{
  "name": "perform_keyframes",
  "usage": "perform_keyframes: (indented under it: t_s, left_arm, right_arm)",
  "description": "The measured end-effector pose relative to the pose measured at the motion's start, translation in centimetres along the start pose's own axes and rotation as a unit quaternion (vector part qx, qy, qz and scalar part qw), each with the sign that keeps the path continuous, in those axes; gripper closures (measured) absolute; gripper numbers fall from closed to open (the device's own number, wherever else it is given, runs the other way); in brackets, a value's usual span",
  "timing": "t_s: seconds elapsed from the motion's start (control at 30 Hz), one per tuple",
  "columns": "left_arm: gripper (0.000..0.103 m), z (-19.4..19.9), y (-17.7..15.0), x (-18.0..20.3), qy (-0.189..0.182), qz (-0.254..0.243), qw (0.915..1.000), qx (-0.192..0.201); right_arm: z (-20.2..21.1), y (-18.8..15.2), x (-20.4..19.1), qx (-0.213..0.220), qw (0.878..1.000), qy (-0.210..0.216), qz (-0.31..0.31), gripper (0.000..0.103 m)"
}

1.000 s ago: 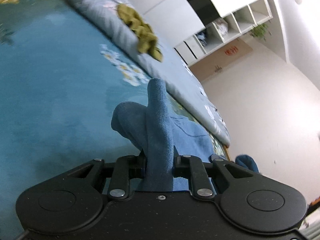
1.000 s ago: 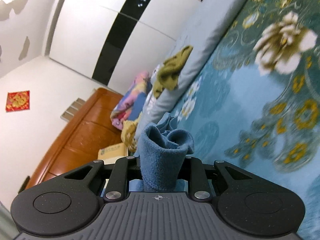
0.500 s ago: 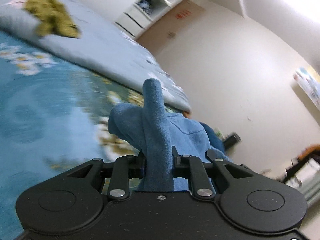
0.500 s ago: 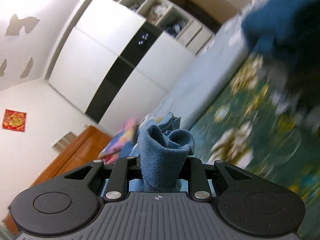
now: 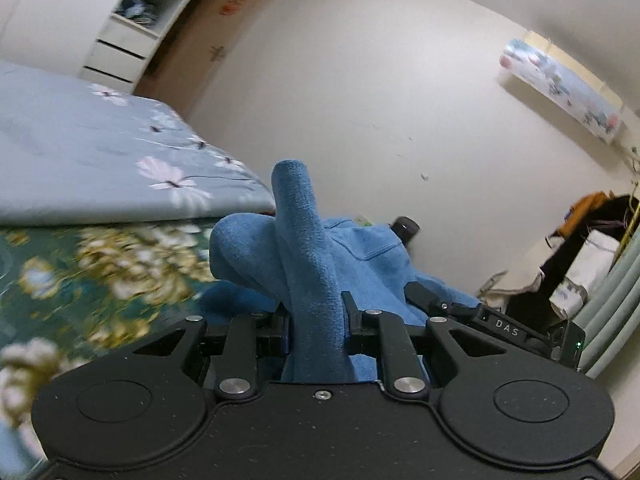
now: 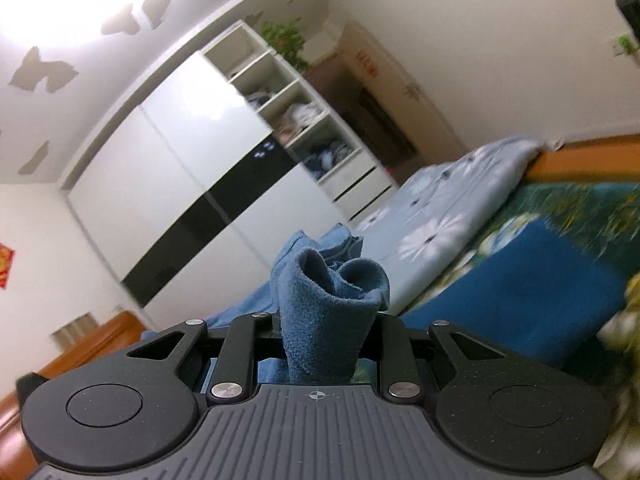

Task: Fold clothes

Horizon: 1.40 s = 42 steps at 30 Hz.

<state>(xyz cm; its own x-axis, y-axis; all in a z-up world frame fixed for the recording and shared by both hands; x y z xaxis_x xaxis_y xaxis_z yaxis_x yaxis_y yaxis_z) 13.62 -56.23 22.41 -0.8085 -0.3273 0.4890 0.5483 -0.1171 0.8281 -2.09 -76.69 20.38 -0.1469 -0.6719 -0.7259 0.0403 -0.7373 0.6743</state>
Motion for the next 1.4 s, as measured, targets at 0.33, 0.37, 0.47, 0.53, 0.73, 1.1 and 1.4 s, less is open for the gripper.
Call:
perform_keyframes:
  t_s: [0.33,0.37,0.47,0.53,0.73,1.1,1.4]
  left_arm:
    - [0.084,-11.3,-1.4,-0.3,-0.005,-0.036,0.9991,-0.023]
    - [0.084,-11.9,-2.0,-1.0,-0.002,-0.031,0.9992,-0.027]
    - [0.081,-13.2,-3.8,-3.3,0.008,-0.012,0.9992,-0.038]
    - [0.076,-13.4,-4.3,-4.5,0.008,0.002,0.9994,-0.034]
    - [0.071,-13.7,-5.2,-7.3,0.011,0.026,0.9991,-0.033]
    - [0.066,-12.3,-4.8,-7.1,0.012,0.015,0.9991,-0.038]
    - [0.054,-6.1,-6.5,-8.0,0.035,0.023,0.9979,-0.049]
  right_arm:
    - [-1.2,4.1,9.2,0.027,0.998,-0.044,-0.023,0.083]
    - [-1.7,3.8,10.2,0.023,0.998,-0.048,-0.030,0.083]
    - [-3.3,2.6,12.8,0.008,0.997,-0.067,-0.039,0.083]
    - [-4.1,1.8,14.1,0.001,0.996,-0.072,-0.046,0.083]
    - [-5.9,0.7,16.4,-0.016,0.995,-0.083,-0.049,0.080]
    - [-6.3,0.1,16.3,-0.029,0.993,-0.105,-0.054,0.072]
    - [-2.1,0.8,16.4,0.010,0.986,-0.148,-0.074,0.049]
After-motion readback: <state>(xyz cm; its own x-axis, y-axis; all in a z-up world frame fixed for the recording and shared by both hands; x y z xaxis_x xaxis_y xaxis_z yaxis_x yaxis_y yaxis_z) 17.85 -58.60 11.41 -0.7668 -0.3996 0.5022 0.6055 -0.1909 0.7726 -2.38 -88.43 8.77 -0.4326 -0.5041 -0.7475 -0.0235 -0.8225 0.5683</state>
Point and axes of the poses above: each gripper's, at about its wrist camera, not at the fingertips, and z roughly against the way its jaws point, x to its right, y to its top, the point moved 6 cm from there along -z, roughly the way its jaws point, and after that the axes turned 5 degrees about -z, right-handed, at the moved point
